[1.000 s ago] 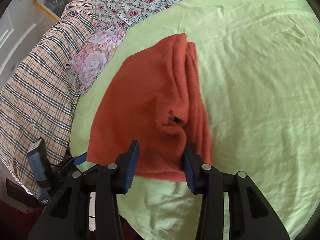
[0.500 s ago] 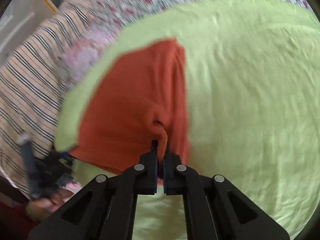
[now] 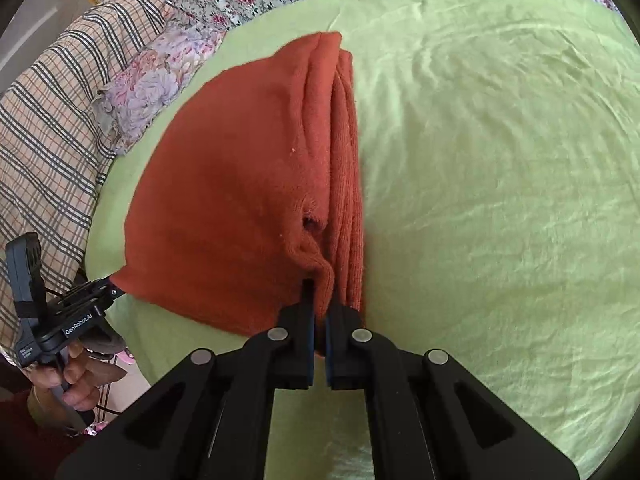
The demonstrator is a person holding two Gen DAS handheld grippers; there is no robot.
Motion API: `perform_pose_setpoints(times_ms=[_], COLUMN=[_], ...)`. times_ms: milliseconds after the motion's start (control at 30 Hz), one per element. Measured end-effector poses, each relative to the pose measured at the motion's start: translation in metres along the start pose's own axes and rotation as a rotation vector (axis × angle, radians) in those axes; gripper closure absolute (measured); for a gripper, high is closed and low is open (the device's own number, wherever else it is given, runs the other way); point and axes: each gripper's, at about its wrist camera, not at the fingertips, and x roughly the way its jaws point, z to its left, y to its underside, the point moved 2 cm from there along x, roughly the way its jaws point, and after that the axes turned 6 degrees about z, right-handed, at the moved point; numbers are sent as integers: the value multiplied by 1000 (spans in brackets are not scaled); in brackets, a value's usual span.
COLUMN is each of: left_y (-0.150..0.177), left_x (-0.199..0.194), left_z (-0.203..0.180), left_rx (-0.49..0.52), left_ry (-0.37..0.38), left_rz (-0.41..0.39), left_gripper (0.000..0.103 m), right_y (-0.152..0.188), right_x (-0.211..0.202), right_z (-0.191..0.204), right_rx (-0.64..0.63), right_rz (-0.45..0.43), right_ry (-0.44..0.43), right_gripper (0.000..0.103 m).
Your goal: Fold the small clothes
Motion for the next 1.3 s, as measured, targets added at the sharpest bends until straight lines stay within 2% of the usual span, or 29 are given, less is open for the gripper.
perform_pose_setpoints(times_ms=[133, 233, 333, 400, 433, 500, 600, 733, 833, 900, 933, 967, 1033, 1133, 1300], left_y=[6, 7, -2, -13, -17, -27, -30, -19, -13, -11, -12, -12, -12, -11, -10], left_x=[-16, -37, -58, -61, -59, -48, -29, -2, 7, 9, 9, 10, 10, 12, 11], left_z=[2, 4, 3, -1, -4, -11, -19, -23, -22, -22, -22, -21, -20, -21, -24], left_rx=[26, 54, 82, 96, 102, 120, 140, 144, 130, 129, 131, 132, 136, 146, 156], left_ry=[48, 113, 170, 199, 206, 210, 227, 219, 223, 227, 228, 229, 234, 239, 235], left_rz=[6, -22, -82, -117, -123, -115, -83, -22, -11, -7, -7, -5, -2, 3, 5], left_gripper=[86, 86, 86, 86, 85, 85, 85, 85, 84, 84, 84, 84, 84, 84, 84], right_y=[-2, -2, -4, -9, -15, -31, -63, -106, -127, -132, -133, -135, -137, -142, -140], right_x=[-5, -11, -26, -40, -47, -53, -45, -16, 10, 21, 23, 23, 10, -4, 36], right_z=[3, -1, -6, -10, -12, -13, -7, 2, 3, 1, 2, 6, 9, -4, -17], right_rx=[3, 33, 65, 98, 113, 120, 102, 96, 104, 89, 74, 57, 32, 67, 82], right_rz=[16, 45, 41, -1, -33, -85, -129, -136, -100, -76, -65, -65, -107, -166, -85], right_ry=[2, -37, -66, -88, -112, -137, -125, -124, -119, -109, -98, -93, -95, -95, -20], right_gripper=[99, 99, 93, 82, 78, 78, 78, 78, 72, 72, 78, 93, 93, 94, 97])
